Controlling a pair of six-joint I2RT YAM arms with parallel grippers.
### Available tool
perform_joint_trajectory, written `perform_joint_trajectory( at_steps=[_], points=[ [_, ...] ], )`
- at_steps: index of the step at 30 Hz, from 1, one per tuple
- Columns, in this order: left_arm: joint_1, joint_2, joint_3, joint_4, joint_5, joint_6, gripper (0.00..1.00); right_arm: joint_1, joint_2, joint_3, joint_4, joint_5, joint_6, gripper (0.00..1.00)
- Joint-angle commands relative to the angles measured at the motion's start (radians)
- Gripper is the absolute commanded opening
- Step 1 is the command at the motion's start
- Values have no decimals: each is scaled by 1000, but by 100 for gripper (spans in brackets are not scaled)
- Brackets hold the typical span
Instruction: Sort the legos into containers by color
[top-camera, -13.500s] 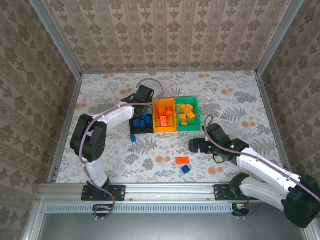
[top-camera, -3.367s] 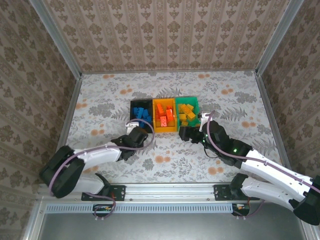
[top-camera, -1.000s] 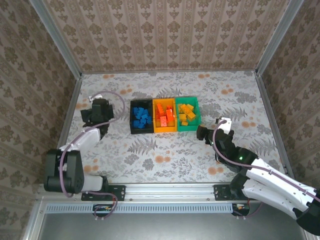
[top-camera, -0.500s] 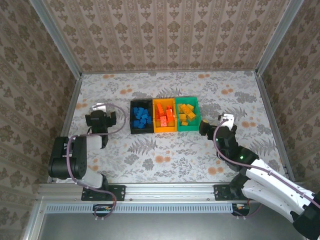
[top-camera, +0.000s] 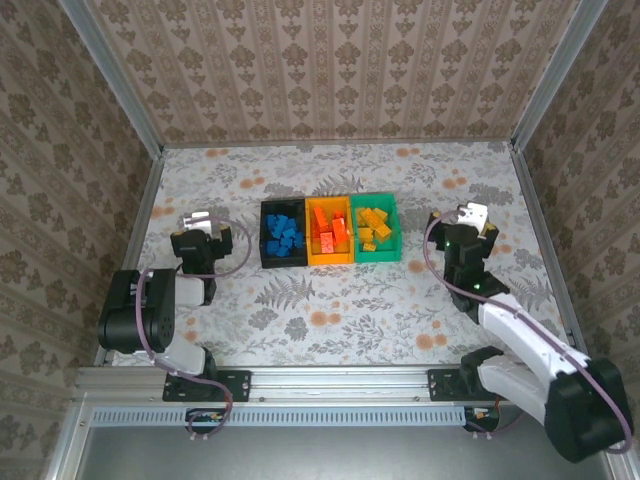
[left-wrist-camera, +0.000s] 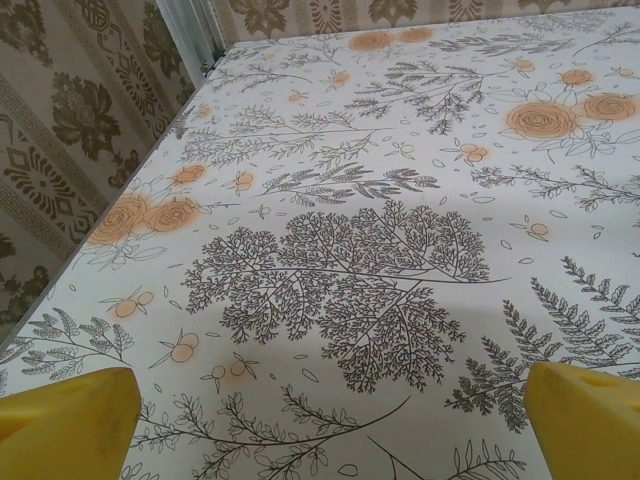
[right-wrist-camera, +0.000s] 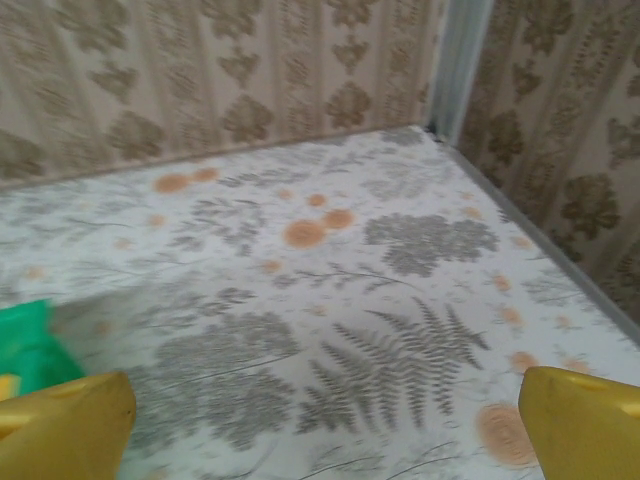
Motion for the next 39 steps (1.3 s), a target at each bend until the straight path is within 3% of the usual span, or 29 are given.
perform_joint_trajectory(
  at_steps=[1, 6, 10, 22, 24, 25, 26, 29, 39],
  points=[
    [-4, 1, 13, 37, 11, 0, 100, -88, 118, -2, 170, -76, -114, 100],
    [-4, 1, 13, 36, 12, 1, 100, -216, 314, -63, 424, -264, -76, 100],
    [-4, 1, 13, 36, 12, 1, 100, -238, 436, -74, 542, -342, -75, 100],
    [-2, 2, 14, 35, 12, 2, 100, -223, 480, -13, 471, -390, -112, 100],
    [-3, 1, 14, 35, 13, 1, 100, -230, 486, -16, 478, -464, -128, 100],
    [-3, 2, 14, 34, 12, 1, 100, -238, 510, -42, 552, -568, -159, 100],
    [-3, 2, 14, 35, 13, 1, 100, -238, 545, -94, 709, -558, -163, 100],
    [-3, 2, 14, 35, 14, 1, 100, -233, 526, -94, 666, -419, -113, 100],
    [-5, 2, 14, 34, 13, 3, 100, -207, 520, -91, 648, -361, -122, 100]
  ],
)
